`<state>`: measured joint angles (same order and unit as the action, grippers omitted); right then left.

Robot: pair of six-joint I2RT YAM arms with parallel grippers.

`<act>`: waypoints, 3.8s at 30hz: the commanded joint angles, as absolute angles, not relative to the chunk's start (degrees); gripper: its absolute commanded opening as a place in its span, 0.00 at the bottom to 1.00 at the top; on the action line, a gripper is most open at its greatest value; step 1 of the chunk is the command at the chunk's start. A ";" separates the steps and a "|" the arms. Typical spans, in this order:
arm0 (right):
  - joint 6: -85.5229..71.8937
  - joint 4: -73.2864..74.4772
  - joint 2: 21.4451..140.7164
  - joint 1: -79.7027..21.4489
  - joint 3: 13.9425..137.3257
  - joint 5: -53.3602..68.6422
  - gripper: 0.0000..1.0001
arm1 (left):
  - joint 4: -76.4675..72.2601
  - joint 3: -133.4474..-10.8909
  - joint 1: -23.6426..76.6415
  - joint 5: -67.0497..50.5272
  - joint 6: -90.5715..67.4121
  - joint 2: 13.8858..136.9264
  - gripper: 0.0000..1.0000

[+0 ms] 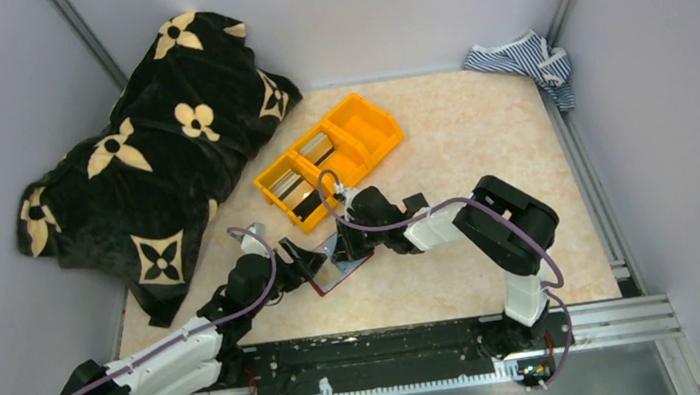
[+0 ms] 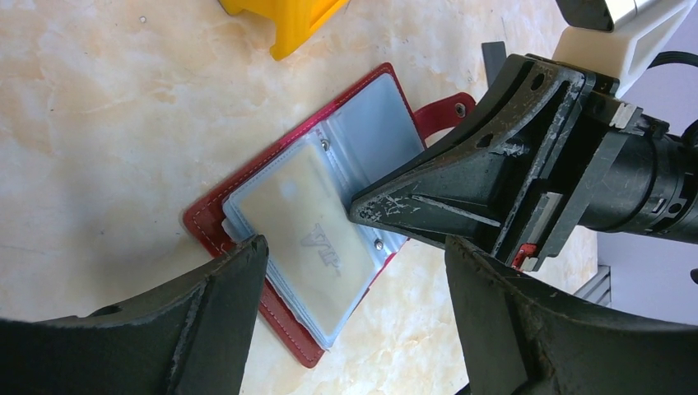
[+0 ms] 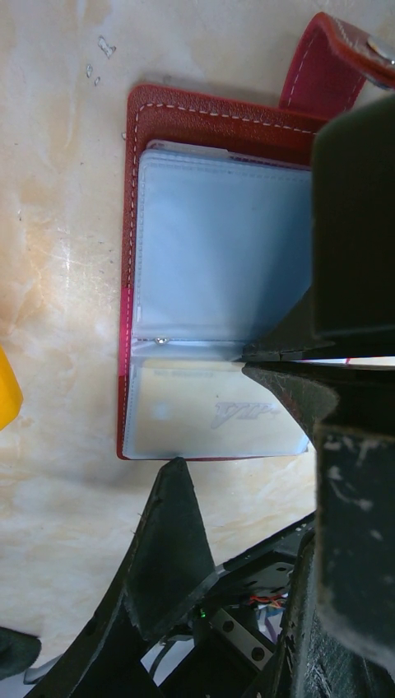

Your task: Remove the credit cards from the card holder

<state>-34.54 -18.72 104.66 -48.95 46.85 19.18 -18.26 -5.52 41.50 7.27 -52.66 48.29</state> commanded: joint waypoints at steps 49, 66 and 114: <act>-32.98 -15.19 107.77 -48.69 45.26 16.34 0.00 | -18.08 -5.01 41.66 3.56 -53.10 48.24 0.86; -32.57 -15.90 108.18 -48.70 45.09 17.72 0.00 | -23.12 -7.26 41.66 4.80 -52.57 51.47 0.86; -31.36 -10.92 99.93 -45.35 39.02 16.14 0.00 | -46.23 -12.84 41.57 -1.69 -49.81 71.47 0.84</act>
<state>-33.63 -19.18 100.09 -45.82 40.75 21.41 -43.22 -13.56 41.47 -0.64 -49.87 72.53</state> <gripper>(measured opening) 0.004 0.846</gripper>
